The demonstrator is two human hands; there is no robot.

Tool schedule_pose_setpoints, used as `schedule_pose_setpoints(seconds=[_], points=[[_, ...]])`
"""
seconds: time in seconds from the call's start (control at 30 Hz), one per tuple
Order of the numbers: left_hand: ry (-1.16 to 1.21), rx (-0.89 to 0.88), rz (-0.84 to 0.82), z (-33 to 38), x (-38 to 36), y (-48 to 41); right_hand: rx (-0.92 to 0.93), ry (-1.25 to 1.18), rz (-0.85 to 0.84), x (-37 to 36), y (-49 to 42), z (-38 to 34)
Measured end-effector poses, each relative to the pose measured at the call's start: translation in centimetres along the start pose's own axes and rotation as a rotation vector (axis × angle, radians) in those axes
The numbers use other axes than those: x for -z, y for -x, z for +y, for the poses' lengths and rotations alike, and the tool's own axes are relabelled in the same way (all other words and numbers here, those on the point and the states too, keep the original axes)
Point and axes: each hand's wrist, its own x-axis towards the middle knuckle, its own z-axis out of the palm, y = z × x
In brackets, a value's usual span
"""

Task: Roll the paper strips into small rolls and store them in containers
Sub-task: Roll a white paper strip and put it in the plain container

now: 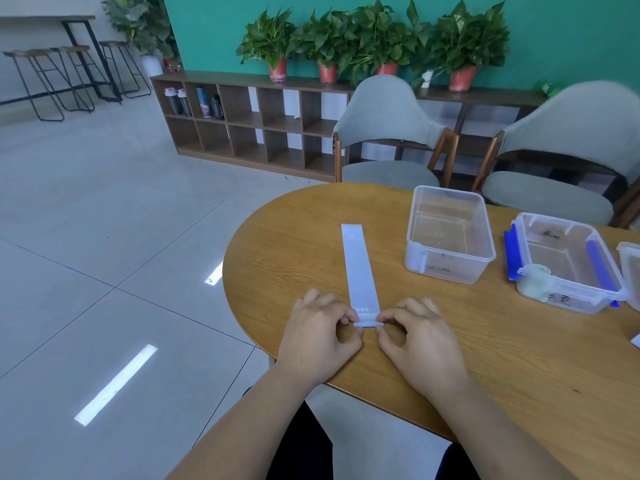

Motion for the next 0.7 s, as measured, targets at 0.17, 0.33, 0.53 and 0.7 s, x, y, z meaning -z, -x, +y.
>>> schedule_pose_setpoints(seconds=[0.17, 0.33, 0.53, 0.7], points=[[0.003, 0.005, -0.001, -0.11, -0.01, -0.04, -0.014, 0.005, -0.018, -0.14, -0.13, 0.19], [0.006, -0.007, -0.017, -0.09, 0.04, -0.02, -0.019, 0.014, -0.076, -0.1, -0.26, 0.13], [0.002, 0.003, -0.015, 0.15, 0.13, -0.07, -0.045, 0.026, -0.114, -0.16, -0.31, 0.14], [0.006, 0.025, -0.004, 0.1, 0.05, -0.08, -0.061, 0.018, -0.094, -0.21, -0.34, 0.11]])
